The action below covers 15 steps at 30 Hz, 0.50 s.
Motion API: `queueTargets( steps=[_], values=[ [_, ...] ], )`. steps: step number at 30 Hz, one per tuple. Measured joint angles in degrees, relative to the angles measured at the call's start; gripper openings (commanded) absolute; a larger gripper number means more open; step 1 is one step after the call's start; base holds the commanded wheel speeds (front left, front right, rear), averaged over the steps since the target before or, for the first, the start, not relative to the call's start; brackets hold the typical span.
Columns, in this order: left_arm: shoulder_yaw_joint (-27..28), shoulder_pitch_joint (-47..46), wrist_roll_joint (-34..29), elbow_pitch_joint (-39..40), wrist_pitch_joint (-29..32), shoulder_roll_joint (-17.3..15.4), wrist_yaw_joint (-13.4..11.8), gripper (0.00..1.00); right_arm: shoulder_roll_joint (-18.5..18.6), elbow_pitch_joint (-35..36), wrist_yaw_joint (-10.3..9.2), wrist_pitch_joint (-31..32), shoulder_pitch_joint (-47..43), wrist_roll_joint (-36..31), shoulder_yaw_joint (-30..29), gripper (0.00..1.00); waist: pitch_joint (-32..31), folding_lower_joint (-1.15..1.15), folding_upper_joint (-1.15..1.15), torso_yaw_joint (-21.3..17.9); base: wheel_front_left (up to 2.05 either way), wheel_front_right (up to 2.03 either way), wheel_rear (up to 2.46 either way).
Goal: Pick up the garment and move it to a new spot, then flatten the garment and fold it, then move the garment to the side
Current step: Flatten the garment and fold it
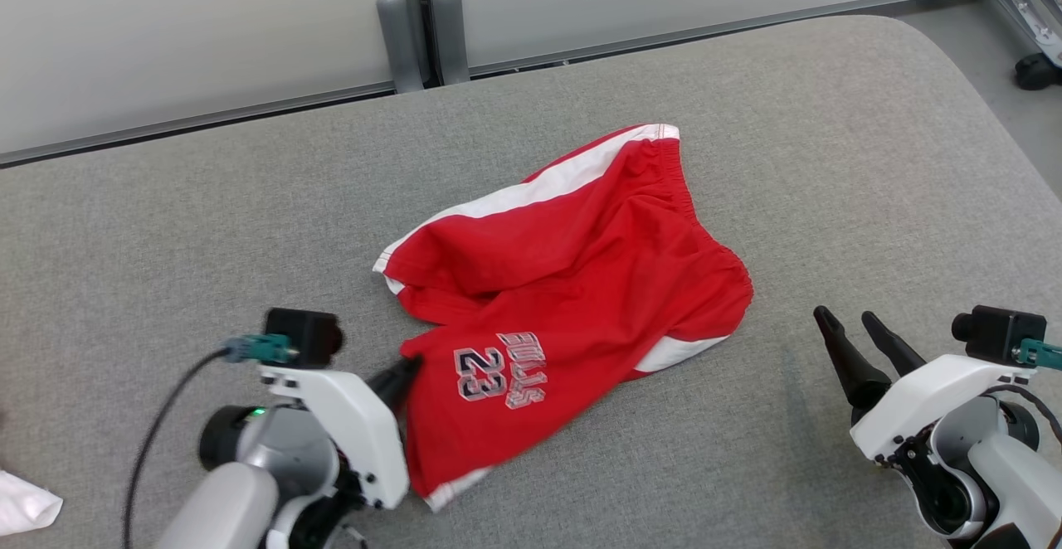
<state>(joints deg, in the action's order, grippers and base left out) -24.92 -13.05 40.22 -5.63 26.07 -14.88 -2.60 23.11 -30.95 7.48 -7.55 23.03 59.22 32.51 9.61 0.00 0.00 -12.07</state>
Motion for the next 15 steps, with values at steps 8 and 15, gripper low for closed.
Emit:
queueTargets(
  steps=[8, 15],
  values=[
    [6.9, 0.07, 1.57, 0.12, -4.75, -2.79, -2.0, 0.0, -0.93, 1.33, 0.0, 1.55, -0.67, -2.22, -2.42, 1.0, 0.83, 0.0, 0.0, -0.52, 0.0, 0.0, 0.0],
    [10.05, -2.97, 2.1, -7.36, -8.64, -4.9, 0.18, 0.0, -2.23, 3.04, 0.0, 3.15, -1.08, -4.35, -4.35, 1.0, 2.19, 0.0, 0.0, -1.01, 0.0, 0.0, 0.0]
  ],
)
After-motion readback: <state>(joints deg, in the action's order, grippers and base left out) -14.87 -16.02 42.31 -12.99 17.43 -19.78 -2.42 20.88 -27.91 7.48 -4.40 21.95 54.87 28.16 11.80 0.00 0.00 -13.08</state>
